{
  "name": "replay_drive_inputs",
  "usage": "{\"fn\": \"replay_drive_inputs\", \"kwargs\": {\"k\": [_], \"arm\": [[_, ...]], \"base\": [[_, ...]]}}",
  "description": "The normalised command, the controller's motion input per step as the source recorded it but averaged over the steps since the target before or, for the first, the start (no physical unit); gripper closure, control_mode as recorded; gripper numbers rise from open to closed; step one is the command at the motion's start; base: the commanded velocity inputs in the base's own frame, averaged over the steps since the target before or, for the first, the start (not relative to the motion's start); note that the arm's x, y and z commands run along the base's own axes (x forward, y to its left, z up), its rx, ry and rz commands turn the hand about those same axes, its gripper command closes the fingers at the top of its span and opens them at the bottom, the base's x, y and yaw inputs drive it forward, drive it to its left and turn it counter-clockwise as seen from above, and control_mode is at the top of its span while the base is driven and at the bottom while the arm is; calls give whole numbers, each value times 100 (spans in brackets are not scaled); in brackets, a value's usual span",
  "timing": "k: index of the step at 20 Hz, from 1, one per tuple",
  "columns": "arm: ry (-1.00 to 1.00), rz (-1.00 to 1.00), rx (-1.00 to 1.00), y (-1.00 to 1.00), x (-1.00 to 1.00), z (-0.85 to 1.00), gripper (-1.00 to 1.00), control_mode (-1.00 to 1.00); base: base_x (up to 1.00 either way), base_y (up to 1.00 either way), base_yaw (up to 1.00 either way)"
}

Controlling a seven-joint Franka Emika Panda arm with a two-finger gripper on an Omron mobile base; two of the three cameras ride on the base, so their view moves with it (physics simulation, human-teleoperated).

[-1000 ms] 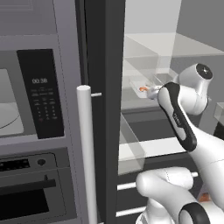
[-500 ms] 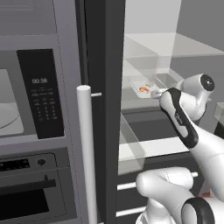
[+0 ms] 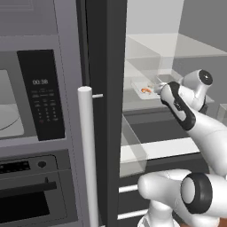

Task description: Place the tupperware containing the shrimp and garlic meal in the microwave. Close the microwave door and press the start button to reheat the meal.

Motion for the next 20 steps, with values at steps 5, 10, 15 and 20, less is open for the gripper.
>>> {"fn": "replay_drive_inputs", "kwargs": {"k": [5, 10, 15, 20], "arm": [[0, -17, 17, -4, 30, -15, -100, -100], [-9, -2, 16, -12, 34, -40, -100, -100], [0, 0, 11, -17, 45, -23, -100, -100], [2, 0, 6, -10, 45, -2, -100, -100]], "base": [[0, 0, 0], [0, 0, 0], [0, 0, 0], [0, 0, 0]]}}
